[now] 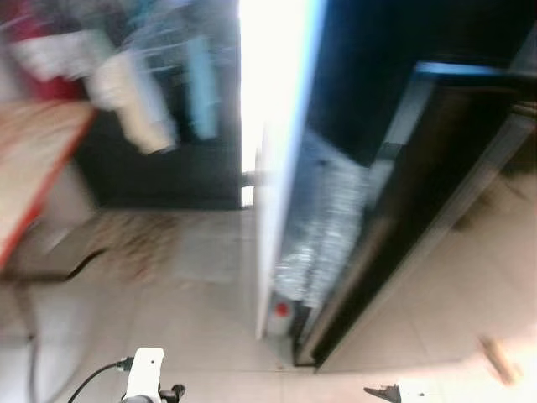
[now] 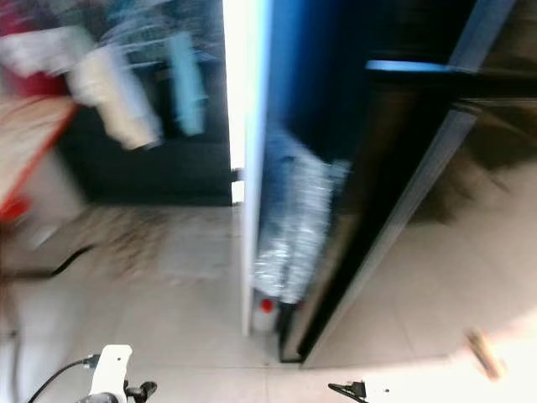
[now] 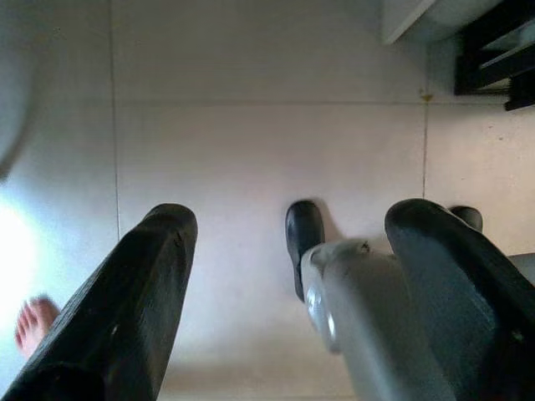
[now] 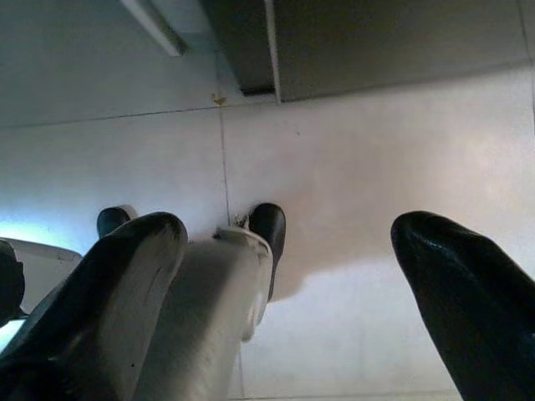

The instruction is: Restocking fridge

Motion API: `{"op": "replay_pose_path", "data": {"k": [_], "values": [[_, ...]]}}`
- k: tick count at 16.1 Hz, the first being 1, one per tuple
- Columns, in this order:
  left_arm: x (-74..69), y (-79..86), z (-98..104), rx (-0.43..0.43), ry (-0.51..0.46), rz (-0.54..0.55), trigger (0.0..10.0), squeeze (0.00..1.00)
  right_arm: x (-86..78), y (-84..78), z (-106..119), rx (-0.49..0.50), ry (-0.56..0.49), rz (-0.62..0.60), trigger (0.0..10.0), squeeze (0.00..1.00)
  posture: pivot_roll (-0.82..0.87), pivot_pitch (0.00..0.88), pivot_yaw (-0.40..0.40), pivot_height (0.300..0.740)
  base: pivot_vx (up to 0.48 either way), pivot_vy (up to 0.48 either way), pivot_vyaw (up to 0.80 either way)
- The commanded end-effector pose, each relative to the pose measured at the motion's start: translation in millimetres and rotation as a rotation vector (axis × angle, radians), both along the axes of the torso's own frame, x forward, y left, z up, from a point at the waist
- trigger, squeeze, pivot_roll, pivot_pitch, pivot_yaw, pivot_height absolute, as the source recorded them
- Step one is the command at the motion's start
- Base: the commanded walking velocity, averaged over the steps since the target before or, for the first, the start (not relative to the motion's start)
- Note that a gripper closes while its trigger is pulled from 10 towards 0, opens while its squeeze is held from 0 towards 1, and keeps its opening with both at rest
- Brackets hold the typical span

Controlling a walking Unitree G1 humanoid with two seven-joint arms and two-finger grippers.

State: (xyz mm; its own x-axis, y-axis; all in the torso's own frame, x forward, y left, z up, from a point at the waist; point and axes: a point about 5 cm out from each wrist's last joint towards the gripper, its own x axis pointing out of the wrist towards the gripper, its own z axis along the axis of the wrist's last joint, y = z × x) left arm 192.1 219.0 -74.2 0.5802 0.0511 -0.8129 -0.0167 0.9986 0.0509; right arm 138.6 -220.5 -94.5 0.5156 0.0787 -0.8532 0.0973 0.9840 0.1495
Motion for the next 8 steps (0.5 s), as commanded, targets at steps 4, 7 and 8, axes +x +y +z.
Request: {"op": "replay_pose_path", "data": {"k": [4,7,8], "values": [[-9.1,1.6,-4.5,-0.004,0.04,0.002,10.0,0.0,-1.6,-2.1,-0.2,-0.016,0.006,0.013,10.0,0.0,0.03,0.011,-0.05,0.74,0.0,0.0,0.8],[-9.1,1.3,-4.6,-0.005,0.039,0.0,10.0,0.0,-2.3,-2.1,-0.6,-0.018,0.019,0.025,10.0,0.0,0.03,0.009,-0.05,0.74,0.0,0.0,0.8],[-9.2,1.2,-4.6,-0.008,0.037,0.004,10.0,0.0,-2.6,-1.9,-0.7,-0.016,0.023,0.029,10.0,0.0,0.03,0.009,-0.05,0.74,0.0,0.0,0.8]]}}
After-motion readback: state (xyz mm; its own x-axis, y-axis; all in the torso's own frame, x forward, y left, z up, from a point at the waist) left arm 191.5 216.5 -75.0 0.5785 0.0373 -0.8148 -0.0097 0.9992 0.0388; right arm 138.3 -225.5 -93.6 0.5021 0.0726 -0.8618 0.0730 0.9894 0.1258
